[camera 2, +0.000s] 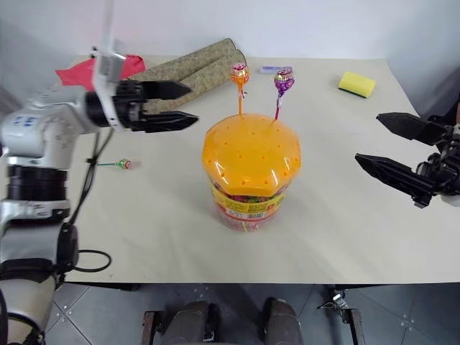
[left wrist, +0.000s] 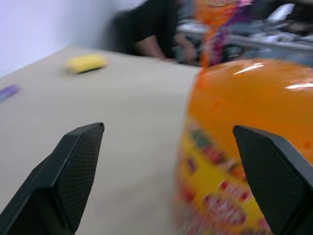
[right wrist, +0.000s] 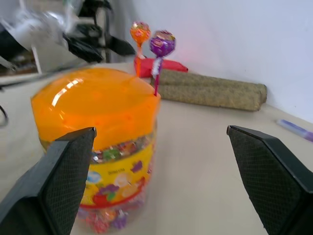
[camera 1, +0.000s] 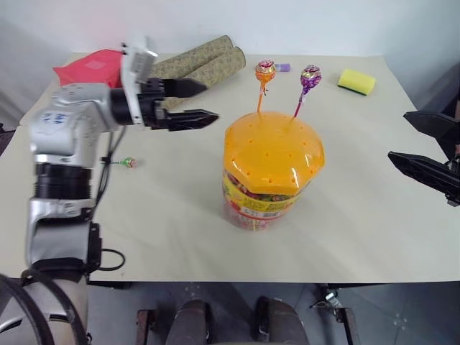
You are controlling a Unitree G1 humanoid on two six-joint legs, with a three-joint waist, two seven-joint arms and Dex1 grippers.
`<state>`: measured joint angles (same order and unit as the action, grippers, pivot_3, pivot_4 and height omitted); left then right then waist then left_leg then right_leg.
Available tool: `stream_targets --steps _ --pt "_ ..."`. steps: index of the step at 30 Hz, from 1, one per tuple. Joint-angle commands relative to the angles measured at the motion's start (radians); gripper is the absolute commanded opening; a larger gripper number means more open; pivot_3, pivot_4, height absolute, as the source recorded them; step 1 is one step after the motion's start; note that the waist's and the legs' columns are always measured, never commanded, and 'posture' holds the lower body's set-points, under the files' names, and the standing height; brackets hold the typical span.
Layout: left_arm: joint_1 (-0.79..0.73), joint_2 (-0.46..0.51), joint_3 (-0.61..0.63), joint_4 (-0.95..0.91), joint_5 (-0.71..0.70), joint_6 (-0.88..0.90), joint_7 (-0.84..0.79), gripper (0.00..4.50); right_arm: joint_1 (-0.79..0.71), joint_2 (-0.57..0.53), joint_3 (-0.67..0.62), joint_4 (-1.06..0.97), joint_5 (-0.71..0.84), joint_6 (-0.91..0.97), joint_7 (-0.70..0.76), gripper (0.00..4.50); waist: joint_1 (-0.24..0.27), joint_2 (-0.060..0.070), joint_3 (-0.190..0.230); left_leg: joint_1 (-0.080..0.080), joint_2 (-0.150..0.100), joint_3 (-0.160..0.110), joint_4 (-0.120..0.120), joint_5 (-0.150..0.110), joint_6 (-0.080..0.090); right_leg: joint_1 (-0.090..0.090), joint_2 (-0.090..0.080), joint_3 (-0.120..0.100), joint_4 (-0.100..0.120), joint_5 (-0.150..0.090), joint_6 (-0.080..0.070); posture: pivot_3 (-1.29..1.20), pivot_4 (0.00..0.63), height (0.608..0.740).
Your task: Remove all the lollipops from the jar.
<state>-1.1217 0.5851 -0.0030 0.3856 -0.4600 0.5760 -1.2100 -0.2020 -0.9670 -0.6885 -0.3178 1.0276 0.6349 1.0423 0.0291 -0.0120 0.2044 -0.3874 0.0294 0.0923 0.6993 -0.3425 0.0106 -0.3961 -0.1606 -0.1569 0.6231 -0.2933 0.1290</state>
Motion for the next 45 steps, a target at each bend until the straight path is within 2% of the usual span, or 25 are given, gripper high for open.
stream_targets --steps 1,10,15,18,30,31,39,45 --pt "-0.085 -0.053 -0.006 0.104 0.012 -0.106 -0.076 4.47 0.015 0.011 -0.08 -0.088 0.089 0.022 -0.059 4.5 -0.001 0.0 0.0 0.0 0.0 0.0 0.0 0.0 0.0 0.0 0.0 0.0 0.0 0.0 0.0 0.0 0.15 0.74" --pt "-0.257 -0.187 -0.004 0.384 0.052 -0.235 -0.154 4.47 0.101 0.051 -0.13 -0.165 0.099 -0.004 -0.132 4.5 -0.001 0.0 0.0 0.0 0.0 0.0 0.0 0.0 0.001 0.0 0.0 0.0 -0.001 0.0 0.0 0.0 0.15 0.74" --pt "-0.315 -0.226 0.015 0.486 0.073 -0.302 -0.159 4.47 0.141 0.066 -0.151 -0.186 0.101 -0.018 -0.146 4.5 -0.001 0.0 0.0 -0.001 0.0 0.0 0.0 -0.001 0.001 0.0 0.0 0.0 -0.001 0.0 0.0 0.0 0.15 0.74" --pt "-0.335 -0.24 0.031 0.513 0.076 -0.327 -0.154 3.93 0.152 0.064 -0.16 -0.19 0.106 -0.027 -0.155 4.5 -0.002 0.0 0.0 -0.001 0.0 0.0 0.0 -0.001 0.001 0.0 0.0 0.0 -0.001 0.0 0.0 0.0 0.15 0.74" --pt "-0.376 -0.258 0.05 0.53 0.091 -0.324 -0.166 0.19 0.156 0.057 -0.184 -0.199 0.132 -0.028 -0.155 4.5 -0.002 0.0 0.0 -0.001 0.0 0.0 0.0 -0.001 0.001 0.0 0.0 0.0 -0.001 0.0 0.0 0.0 0.15 0.74" --pt "-0.378 -0.257 0.051 0.526 0.09 -0.32 -0.165 0.04 0.157 0.057 -0.184 -0.203 0.136 -0.025 -0.155 4.5 -0.002 0.0 0.0 -0.001 0.0 0.0 0.0 -0.001 0.001 0.0 0.0 0.0 -0.001 0.0 0.0 0.0 0.15 0.74" --pt "-0.402 -0.249 0.075 0.5 0.084 -0.311 -0.126 0.04 0.157 0.038 -0.168 -0.219 0.172 -0.012 -0.145 4.5 -0.002 0.0 0.0 -0.001 0.0 0.0 0.0 -0.001 0.001 0.0 0.0 0.0 -0.001 0.0 0.0 0.0 0.15 0.74" --pt "-0.444 -0.231 0.114 0.486 0.088 -0.278 -0.004 0.04 0.151 0.017 -0.148 -0.212 0.207 0.004 -0.117 4.5 -0.002 0.0 0.0 -0.001 0.0 -0.001 0.0 -0.001 0.001 0.0 0.0 0.0 -0.001 0.0 0.0 0.0 0.15 0.74"
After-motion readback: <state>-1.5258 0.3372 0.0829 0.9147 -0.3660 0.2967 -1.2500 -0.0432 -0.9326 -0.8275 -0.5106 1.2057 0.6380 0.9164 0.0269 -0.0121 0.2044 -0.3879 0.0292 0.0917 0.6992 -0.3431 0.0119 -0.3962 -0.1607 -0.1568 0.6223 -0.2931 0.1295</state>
